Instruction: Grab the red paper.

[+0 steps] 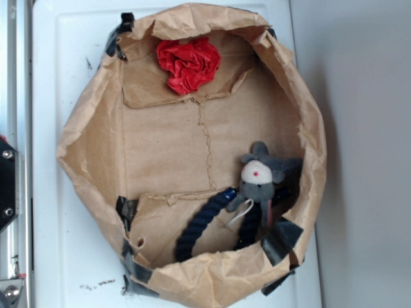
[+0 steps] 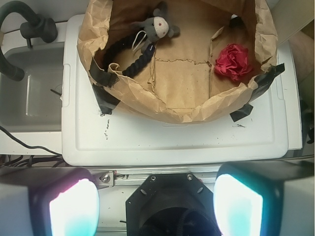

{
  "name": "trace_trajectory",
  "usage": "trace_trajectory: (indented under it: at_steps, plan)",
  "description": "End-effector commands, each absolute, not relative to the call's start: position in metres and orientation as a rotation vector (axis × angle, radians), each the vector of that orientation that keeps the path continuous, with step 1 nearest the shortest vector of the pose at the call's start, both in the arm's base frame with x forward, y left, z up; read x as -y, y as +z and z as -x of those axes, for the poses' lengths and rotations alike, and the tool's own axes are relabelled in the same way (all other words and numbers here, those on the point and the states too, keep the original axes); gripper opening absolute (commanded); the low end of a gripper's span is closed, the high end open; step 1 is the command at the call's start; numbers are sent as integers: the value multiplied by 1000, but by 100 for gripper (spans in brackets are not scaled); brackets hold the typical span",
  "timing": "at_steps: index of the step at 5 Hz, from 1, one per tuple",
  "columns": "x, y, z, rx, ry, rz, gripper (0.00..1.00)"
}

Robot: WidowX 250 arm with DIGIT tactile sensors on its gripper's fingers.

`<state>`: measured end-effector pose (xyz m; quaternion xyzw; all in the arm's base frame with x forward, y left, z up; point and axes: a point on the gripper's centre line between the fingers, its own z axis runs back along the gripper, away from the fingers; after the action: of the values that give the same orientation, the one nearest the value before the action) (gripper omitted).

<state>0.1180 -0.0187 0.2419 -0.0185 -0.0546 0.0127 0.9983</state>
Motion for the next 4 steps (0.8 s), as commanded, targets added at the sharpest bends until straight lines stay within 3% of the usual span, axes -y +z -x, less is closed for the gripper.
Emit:
trace_trajectory:
  at_steps: [1,2,4]
  plan:
    - [19,242,-118,109,25,37,100]
    - [-8,251,-155,116,-87,93,100]
    - [-36,243,-242,35,-312,103,100]
